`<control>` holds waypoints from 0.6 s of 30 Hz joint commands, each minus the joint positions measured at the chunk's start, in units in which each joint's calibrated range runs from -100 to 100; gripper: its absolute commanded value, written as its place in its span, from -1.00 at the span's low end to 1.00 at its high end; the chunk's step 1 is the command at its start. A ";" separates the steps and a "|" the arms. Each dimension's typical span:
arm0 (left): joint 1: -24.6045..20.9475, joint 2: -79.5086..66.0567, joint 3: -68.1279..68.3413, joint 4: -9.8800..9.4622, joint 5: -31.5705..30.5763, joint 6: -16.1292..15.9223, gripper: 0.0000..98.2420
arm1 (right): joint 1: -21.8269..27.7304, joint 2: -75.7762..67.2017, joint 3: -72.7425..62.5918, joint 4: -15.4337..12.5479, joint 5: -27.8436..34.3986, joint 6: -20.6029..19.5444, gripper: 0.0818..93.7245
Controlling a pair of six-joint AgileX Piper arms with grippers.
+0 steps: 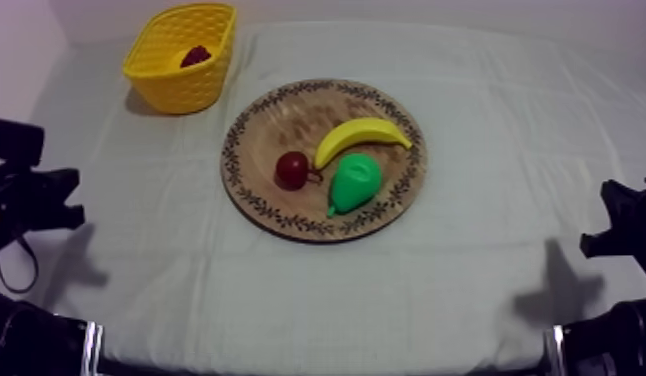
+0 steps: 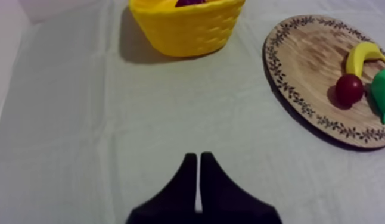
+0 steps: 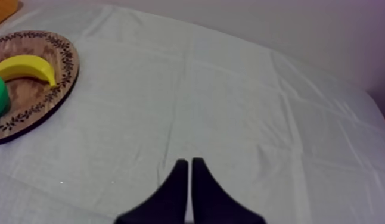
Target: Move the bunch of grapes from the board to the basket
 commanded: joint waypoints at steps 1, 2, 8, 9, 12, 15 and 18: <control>-0.22 -6.40 2.11 0.09 0.86 -0.35 -1.00 | 0.01 -0.02 -0.01 0.01 -0.02 0.01 -0.99; -0.33 -8.32 2.71 0.22 1.34 -0.58 -1.00 | 0.01 -0.02 -0.01 0.01 -0.02 0.01 -0.99; -0.40 -19.52 4.91 0.76 4.05 -1.48 -1.00 | 0.01 -0.02 -0.01 0.01 -0.02 0.01 -0.99; -0.30 -20.99 5.20 0.79 4.42 -1.43 -1.00 | 0.01 -0.02 -0.01 0.01 -0.02 0.01 -0.99; -0.17 -24.97 5.99 0.83 6.02 -1.19 -1.00 | 0.01 -0.02 -0.01 0.01 -0.02 0.01 -0.99; -0.47 -29.13 6.54 0.82 8.58 -0.86 -1.00 | 0.01 -0.02 -0.01 0.01 -0.02 0.01 -0.99; -0.69 -31.71 6.96 0.56 10.50 -0.63 -1.00 | 0.01 -0.02 -0.01 0.01 -0.02 0.01 -0.99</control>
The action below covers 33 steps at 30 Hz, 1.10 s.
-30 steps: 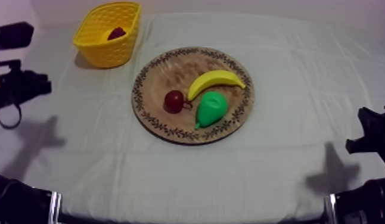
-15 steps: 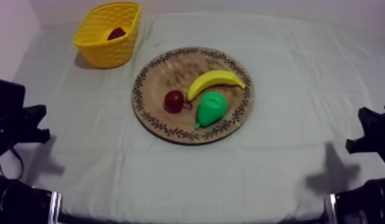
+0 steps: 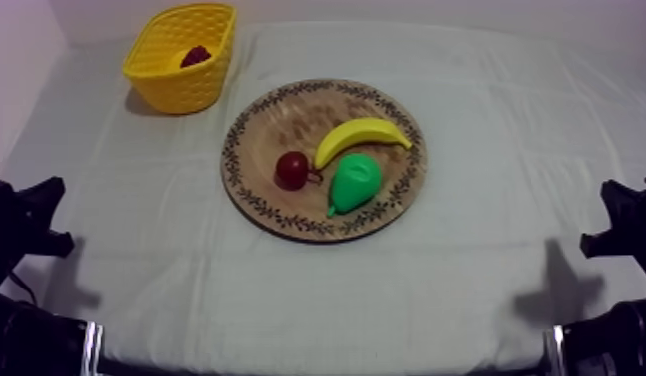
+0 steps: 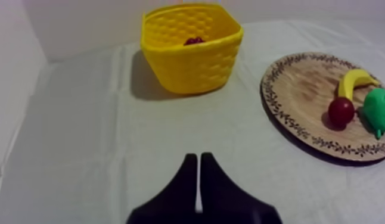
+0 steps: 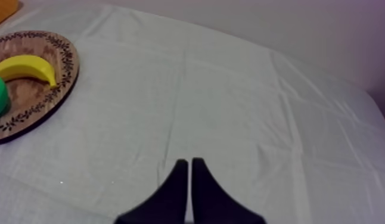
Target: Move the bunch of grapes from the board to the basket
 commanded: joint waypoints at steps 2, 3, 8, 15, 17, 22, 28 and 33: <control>-0.07 -2.51 0.40 -0.19 0.78 0.10 -1.00 | 0.01 -0.02 -0.01 0.01 -0.02 0.00 -0.99; -0.08 -2.71 0.47 -0.37 0.86 0.20 -1.00 | 0.01 -0.02 -0.01 0.01 -0.02 0.02 -0.99; 0.15 -3.09 0.98 -2.20 0.44 0.80 -1.00 | 0.01 -0.02 -0.01 0.01 -0.02 0.00 -0.99; 0.13 -3.16 2.29 -3.46 -3.13 1.65 -1.00 | 0.01 -0.02 -0.01 0.01 -0.02 0.01 -0.99; -0.16 -3.17 2.47 -3.57 -3.59 2.95 -1.00 | 0.01 -0.02 -0.01 0.01 -0.02 0.01 -0.99; -0.53 -3.17 2.61 -3.69 -3.96 6.95 -1.00 | 0.01 -0.02 -0.01 0.01 -0.02 0.01 -0.99; -0.99 -3.17 3.24 -3.86 -5.83 10.49 -1.00 | 0.01 -0.02 -0.01 0.01 -0.02 0.00 -0.99; -1.43 -3.17 3.39 -3.90 -6.29 10.97 -1.00 | 0.01 -0.02 -0.01 0.01 -0.02 0.00 -0.99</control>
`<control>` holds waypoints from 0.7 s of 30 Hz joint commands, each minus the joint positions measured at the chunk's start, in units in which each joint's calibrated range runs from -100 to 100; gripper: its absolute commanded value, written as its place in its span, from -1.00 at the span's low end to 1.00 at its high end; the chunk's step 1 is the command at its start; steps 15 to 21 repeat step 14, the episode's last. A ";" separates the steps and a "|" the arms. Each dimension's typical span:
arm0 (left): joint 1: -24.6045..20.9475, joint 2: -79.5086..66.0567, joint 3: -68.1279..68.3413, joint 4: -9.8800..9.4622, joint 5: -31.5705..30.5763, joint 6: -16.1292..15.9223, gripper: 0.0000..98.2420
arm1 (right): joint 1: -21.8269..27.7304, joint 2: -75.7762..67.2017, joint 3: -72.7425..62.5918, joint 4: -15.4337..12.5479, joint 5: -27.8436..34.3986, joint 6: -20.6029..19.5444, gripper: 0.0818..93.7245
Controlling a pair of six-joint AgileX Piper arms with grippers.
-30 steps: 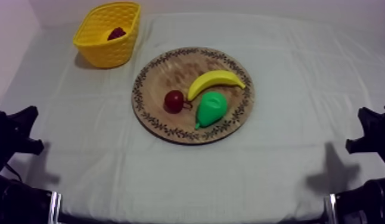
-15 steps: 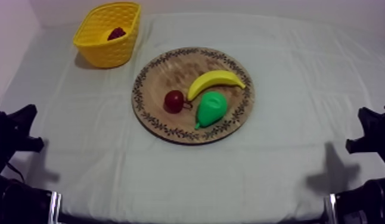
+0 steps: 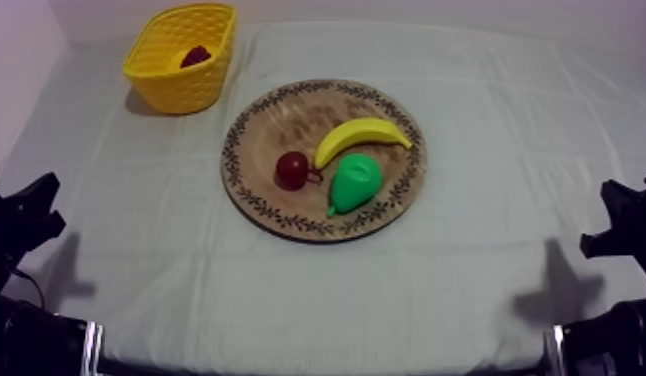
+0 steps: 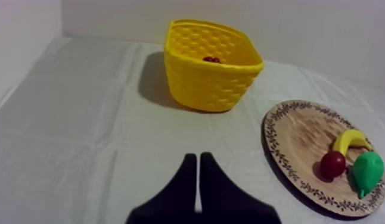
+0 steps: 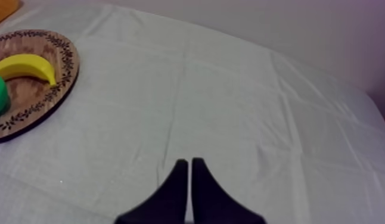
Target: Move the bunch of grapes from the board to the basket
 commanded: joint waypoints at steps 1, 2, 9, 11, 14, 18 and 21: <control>-0.16 0.00 0.00 0.02 -0.08 0.02 -1.00 | 0.01 -0.02 -0.01 0.01 -0.02 -0.20 -0.99; -0.28 0.00 0.01 0.02 -0.10 0.03 -1.00 | 0.01 -0.02 -0.01 0.01 -0.02 -0.20 -0.99; -0.59 0.00 0.02 0.01 -0.14 0.06 -1.00 | 0.01 -0.02 -0.01 0.01 -0.02 -0.20 -0.99; -0.61 0.00 0.02 0.01 -0.14 0.06 -1.00 | 0.01 -0.02 -0.01 0.01 -0.02 -0.20 -0.99; -0.62 0.00 0.02 0.00 -0.14 0.07 -1.00 | 0.01 -0.02 -0.01 0.01 -0.02 -0.20 -0.99; -0.62 0.00 0.02 0.00 -0.14 0.07 -1.00 | 0.01 -0.02 -0.01 0.01 -0.02 -0.20 -0.99; -0.62 0.00 0.02 0.00 -0.14 0.07 -1.00 | 0.01 -0.02 -0.01 0.01 -0.02 -0.20 -0.99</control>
